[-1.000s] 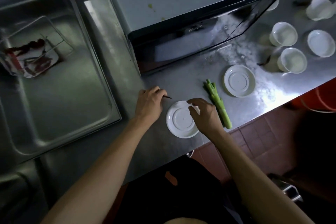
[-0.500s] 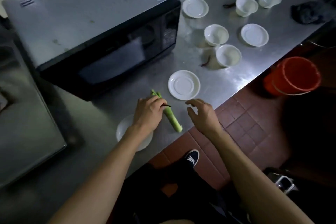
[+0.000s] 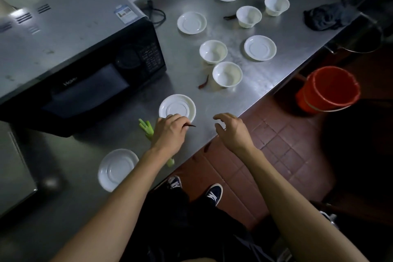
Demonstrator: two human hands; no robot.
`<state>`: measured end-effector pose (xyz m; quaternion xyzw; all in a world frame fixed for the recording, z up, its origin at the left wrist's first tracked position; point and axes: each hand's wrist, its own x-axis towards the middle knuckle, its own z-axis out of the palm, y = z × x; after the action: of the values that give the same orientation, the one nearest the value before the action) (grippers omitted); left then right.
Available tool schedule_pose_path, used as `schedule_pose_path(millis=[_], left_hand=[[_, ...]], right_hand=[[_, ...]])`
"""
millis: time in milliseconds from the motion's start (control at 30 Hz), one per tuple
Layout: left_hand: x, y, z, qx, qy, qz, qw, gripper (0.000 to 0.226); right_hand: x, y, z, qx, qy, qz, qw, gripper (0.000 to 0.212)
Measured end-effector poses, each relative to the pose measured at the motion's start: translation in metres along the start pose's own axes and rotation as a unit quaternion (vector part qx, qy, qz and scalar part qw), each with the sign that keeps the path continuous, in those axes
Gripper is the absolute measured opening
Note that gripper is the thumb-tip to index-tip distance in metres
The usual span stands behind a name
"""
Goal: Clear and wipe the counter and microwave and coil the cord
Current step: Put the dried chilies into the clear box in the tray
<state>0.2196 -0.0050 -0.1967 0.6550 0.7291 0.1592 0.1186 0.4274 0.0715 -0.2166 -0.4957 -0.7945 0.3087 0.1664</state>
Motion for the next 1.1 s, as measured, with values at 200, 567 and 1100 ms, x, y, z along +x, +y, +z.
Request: schedule_pose_path(millis=[200, 567, 1100], left_hand=[[0.019, -0.016, 0.008, -0.017, 0.007, -0.019, 1.000, 0.007], [0.070, -0.065, 0.029, -0.087, 0.014, -0.049, 0.995, 0.006], [0.098, -0.068, 0.038, -0.083, -0.013, -0.106, 0.991, 0.009]], right_hand=[[0.042, 0.002, 0.009, -0.063, -0.050, -0.013, 0.997, 0.030], [0.134, -0.005, 0.040, -0.157, -0.077, -0.016, 0.985, 0.040], [0.187, 0.014, 0.063, -0.234, -0.108, -0.068, 0.964, 0.018]])
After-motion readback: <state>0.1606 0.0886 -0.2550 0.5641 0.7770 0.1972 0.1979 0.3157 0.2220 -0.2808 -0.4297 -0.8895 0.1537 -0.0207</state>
